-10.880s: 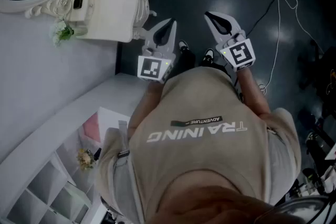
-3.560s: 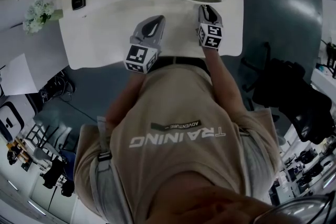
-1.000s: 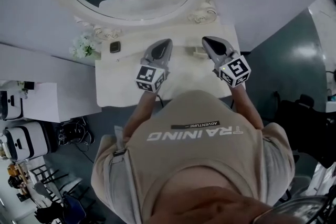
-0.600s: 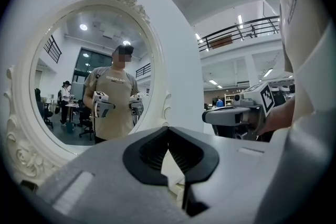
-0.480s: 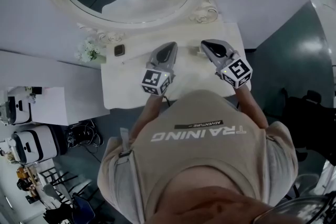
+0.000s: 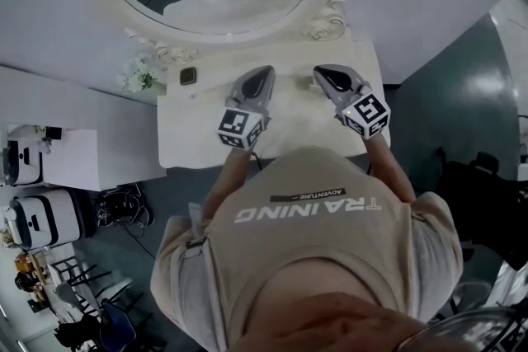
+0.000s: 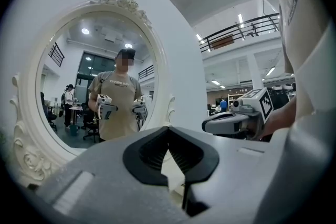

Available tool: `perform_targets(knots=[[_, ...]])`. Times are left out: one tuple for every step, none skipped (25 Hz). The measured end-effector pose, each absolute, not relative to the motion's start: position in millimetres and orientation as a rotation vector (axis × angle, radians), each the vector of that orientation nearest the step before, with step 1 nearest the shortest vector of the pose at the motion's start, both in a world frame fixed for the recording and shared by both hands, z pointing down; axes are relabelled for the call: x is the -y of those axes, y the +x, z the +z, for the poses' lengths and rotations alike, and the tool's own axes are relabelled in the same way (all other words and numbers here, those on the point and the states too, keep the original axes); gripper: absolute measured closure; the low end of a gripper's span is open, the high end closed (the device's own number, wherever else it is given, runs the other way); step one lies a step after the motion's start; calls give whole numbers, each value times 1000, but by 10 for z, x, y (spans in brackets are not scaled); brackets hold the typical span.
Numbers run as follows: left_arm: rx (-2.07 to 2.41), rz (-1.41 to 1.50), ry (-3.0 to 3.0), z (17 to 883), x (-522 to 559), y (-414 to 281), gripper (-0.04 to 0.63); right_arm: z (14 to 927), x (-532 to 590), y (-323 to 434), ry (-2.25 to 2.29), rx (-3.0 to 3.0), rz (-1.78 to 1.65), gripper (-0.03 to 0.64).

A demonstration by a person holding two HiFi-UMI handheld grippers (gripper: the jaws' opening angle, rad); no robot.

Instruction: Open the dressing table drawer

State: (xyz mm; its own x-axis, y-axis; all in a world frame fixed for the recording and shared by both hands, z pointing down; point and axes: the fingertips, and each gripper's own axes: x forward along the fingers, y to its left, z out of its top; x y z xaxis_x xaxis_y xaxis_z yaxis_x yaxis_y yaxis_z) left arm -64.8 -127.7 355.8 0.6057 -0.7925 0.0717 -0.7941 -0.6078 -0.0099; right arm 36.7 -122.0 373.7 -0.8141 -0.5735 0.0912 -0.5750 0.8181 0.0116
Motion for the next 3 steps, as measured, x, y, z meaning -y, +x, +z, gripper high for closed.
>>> perform_targets(knots=[[1384,110,2794,3550,1268,-673,589,3743,1206,362,926,2908,32,614],[1388,112,2793,3539,1260,-695,589,3744,1194,358,931,2908,39,614],[1391,113,2793,3527,1254,-718,589,3743,1182,354,936,2909,45,614]])
